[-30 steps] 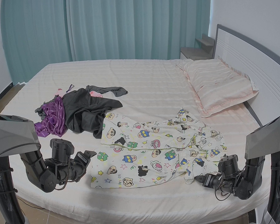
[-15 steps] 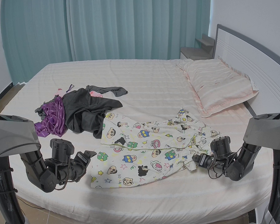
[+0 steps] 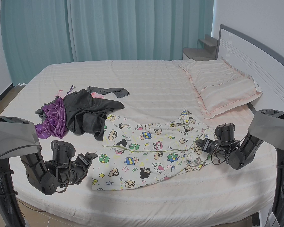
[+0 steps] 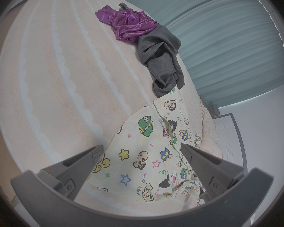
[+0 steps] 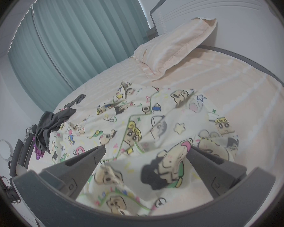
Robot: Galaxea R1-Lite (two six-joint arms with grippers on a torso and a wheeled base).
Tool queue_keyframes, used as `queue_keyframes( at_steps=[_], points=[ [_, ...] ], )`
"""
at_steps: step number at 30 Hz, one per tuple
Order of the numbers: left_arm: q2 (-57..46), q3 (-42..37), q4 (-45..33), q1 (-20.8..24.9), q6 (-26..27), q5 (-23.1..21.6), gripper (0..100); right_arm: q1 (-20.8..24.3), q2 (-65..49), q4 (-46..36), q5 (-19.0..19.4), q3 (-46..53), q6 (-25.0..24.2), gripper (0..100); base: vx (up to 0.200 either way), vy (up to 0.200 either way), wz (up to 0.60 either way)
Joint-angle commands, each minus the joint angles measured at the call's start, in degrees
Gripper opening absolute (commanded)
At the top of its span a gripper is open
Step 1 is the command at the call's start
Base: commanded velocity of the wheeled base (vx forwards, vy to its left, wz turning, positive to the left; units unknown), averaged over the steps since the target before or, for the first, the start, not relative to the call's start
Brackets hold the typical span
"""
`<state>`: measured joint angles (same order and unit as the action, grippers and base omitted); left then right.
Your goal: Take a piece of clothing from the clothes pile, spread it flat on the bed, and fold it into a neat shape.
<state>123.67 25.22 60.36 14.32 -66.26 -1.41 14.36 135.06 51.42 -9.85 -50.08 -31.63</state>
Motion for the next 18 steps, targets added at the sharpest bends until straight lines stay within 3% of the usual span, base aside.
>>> queue_keyframes(
  at_steps=[1, 14, 18],
  points=[
    [0.08, 0.0, 0.03, 0.0, -0.01, 0.01, 100, -0.21, 3.63, 0.26, 0.01, -4.59, -0.18, 100, 0.0, 0.0, 0.0],
    [0.78, -0.09, 1.43, 0.62, 0.07, 0.89, 100, -4.52, 8.38, 0.17, -0.08, -9.86, -0.8, 100, 0.0, 0.0, 0.0],
    [1.92, -1.32, 4.77, 1.06, 0.16, 1.24, 100, -4.78, 7.24, 0.7, 0.01, -8.54, -3.43, 100, 0.0, 0.0, 0.0]
  ],
)
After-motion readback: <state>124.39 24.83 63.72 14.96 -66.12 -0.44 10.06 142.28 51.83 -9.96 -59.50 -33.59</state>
